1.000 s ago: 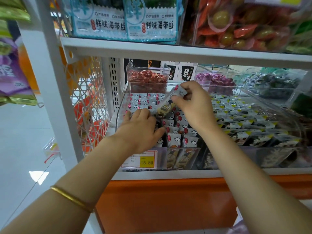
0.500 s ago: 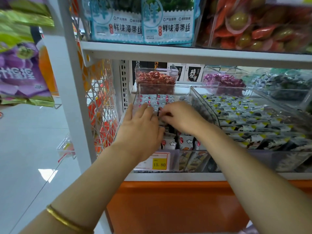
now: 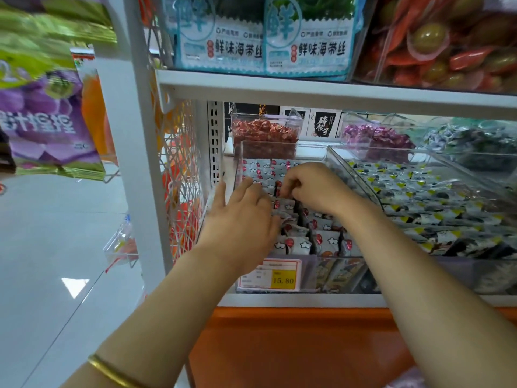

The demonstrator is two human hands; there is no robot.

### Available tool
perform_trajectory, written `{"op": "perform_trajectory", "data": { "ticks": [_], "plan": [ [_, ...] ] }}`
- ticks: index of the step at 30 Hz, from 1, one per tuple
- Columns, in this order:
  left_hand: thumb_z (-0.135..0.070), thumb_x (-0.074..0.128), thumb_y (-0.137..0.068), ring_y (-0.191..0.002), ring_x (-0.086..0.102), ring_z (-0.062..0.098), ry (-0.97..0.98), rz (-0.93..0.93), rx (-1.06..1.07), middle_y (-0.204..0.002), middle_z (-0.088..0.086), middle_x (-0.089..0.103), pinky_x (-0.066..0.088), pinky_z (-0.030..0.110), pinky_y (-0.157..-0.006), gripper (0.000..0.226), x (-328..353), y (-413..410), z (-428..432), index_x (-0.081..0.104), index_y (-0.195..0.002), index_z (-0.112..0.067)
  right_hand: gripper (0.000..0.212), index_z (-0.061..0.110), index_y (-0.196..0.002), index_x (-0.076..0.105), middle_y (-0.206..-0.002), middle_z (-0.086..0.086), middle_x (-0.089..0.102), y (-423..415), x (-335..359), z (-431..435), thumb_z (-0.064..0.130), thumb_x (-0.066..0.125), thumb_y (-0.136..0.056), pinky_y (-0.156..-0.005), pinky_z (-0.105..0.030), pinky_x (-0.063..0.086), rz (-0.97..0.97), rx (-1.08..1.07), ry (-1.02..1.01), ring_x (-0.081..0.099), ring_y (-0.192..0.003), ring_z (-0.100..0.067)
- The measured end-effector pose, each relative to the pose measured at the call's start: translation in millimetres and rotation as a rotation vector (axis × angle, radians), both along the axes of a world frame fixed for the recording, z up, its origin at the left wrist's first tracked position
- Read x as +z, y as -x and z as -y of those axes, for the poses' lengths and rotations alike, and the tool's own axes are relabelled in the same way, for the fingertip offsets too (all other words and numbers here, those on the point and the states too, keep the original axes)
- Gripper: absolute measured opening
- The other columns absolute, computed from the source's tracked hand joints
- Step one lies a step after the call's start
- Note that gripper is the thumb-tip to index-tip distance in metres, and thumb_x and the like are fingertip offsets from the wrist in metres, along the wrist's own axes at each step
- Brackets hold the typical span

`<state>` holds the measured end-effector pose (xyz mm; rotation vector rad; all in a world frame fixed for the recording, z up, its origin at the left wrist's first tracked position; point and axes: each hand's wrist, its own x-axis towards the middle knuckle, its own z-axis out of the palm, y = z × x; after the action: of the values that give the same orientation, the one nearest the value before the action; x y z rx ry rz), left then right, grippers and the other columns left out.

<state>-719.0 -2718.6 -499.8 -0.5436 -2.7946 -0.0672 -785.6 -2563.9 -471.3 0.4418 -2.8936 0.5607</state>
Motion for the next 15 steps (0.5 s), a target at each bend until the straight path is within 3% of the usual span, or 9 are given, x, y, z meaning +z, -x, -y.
{"op": "perform_trajectory", "data": {
  "ticks": [3, 5, 8, 13, 15],
  "plan": [
    [-0.038, 0.020, -0.100, -0.144, 0.000, 0.016, -0.029, 0.012, -0.004, -0.152, 0.002, 0.021, -0.003, 0.048, -0.114, 0.050, 0.2, -0.6, 0.5, 0.029, -0.142, -0.013, 0.025, 0.018, -0.086, 0.069, -0.100, -0.001, 0.067, 6.7, -1.9, 2.1, -0.001, 0.053, -0.085, -0.080, -0.030, 0.046, -0.124, -0.042, 0.032, 0.058, -0.092, -0.016],
    [-0.037, 0.021, -0.100, -0.145, 0.000, 0.016, -0.048, 0.013, -0.001, -0.153, 0.003, 0.020, -0.004, 0.047, -0.114, 0.050, -0.2, -0.7, -0.1, 0.028, -0.143, -0.013, 0.019, 0.016, -0.097, 0.070, -0.107, -0.004, 0.065, 11.9, -4.5, 3.3, 0.007, 0.056, -0.089, -0.084, -0.034, 0.045, -0.199, -0.071, -0.079, 0.053, -0.105, -0.022],
    [-0.036, 0.022, -0.100, -0.145, 0.001, 0.017, -0.070, 0.009, -0.004, -0.154, 0.003, 0.020, -0.005, 0.046, -0.115, 0.050, -0.6, -1.2, -1.4, 0.027, -0.144, -0.013, 0.014, 0.021, -0.100, 0.069, -0.110, -0.003, 0.063, 14.3, -8.9, 5.2, 0.018, 0.060, -0.089, -0.086, -0.038, 0.042, -0.161, -0.102, -0.246, 0.043, -0.116, -0.025],
    [-0.033, 0.026, -0.099, -0.144, 0.001, 0.015, -0.105, -0.005, -0.015, -0.152, 0.002, 0.021, -0.005, 0.044, -0.115, 0.049, 0.7, -2.5, -1.3, 0.028, -0.144, -0.014, 0.006, 0.022, -0.084, 0.066, -0.093, 0.006, 0.061, 11.4, -6.6, 3.8, 0.017, 0.065, -0.084, -0.080, -0.032, 0.037, -0.143, -0.100, -0.126, 0.042, -0.113, -0.020],
    [-0.032, 0.028, -0.099, -0.144, 0.002, 0.015, -0.124, -0.010, -0.013, -0.152, 0.001, 0.023, -0.005, 0.043, -0.115, 0.048, 1.1, -3.3, -1.5, 0.028, -0.144, -0.014, 0.007, 0.022, -0.089, 0.065, -0.090, 0.006, 0.058, 10.4, -7.5, 3.5, 0.017, 0.064, -0.085, -0.084, -0.033, 0.041, -0.113, -0.071, -0.110, 0.043, -0.116, -0.021]
  ]
}}
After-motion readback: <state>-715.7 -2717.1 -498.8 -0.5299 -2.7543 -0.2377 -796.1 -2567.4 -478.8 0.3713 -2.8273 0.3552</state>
